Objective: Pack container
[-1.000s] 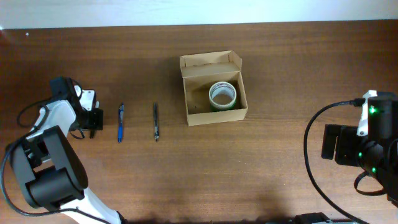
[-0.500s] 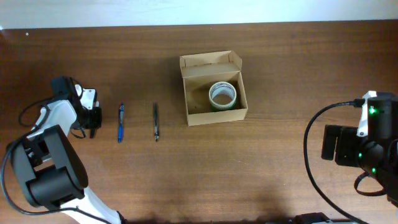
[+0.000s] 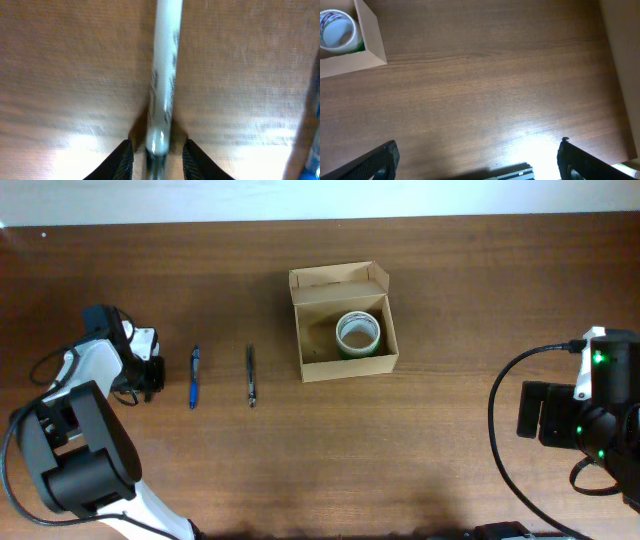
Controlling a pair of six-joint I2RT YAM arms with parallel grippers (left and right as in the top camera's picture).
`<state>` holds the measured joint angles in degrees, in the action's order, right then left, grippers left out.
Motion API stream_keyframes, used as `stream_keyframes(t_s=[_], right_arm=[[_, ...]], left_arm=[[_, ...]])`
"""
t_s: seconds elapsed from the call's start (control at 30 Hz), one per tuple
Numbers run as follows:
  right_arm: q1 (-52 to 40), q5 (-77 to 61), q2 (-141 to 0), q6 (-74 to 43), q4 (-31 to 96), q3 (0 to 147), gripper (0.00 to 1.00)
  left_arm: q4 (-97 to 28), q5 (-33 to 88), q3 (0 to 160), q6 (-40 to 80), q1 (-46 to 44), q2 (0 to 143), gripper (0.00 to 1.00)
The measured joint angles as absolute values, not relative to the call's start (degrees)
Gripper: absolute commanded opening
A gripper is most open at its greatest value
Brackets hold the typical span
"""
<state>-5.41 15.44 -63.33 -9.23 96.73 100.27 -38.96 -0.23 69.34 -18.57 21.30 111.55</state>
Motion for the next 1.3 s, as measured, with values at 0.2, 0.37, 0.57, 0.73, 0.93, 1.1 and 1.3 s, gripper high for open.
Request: stream_keyframes(t_s=[0.2, 0.37, 0.57, 0.73, 0.93, 1.1, 1.3], right_arm=[[-5.41, 15.44, -63.33, -9.26, 96.66, 100.27, 0.99], [-5.41, 15.44, -63.33, -9.26, 96.62, 100.25, 0.99], [-5.41, 15.44, -63.33, -9.26, 96.44, 100.27, 0.99], [-5.41, 15.44, -63.33, -9.28, 96.44, 100.27, 0.99], [-5.41, 15.44, -63.33, -9.26, 96.44, 100.27, 0.99], [-5.41, 15.42, -63.33, -9.26, 96.47, 100.27, 0.99], [-5.41, 15.42, -63.33, -9.26, 96.44, 100.27, 0.99]], left_arm=[[-42.22, -0.27, 69.65, -17.08, 21.30, 111.55, 0.32], [-43.46, -0.69, 69.71, -16.80, 21.30, 111.55, 0.28], [-43.27, -0.95, 69.71, -16.69, 21.30, 111.55, 0.27], [-42.46, -1.34, 69.69, -16.69, 21.30, 111.55, 0.29], [-40.91, -2.02, 69.69, -16.69, 21.30, 111.55, 0.29], [-40.91, -2.13, 69.69, -16.67, 21.30, 111.55, 0.29], [-40.97, -2.37, 70.26, -16.69, 21.30, 111.85, 0.29]])
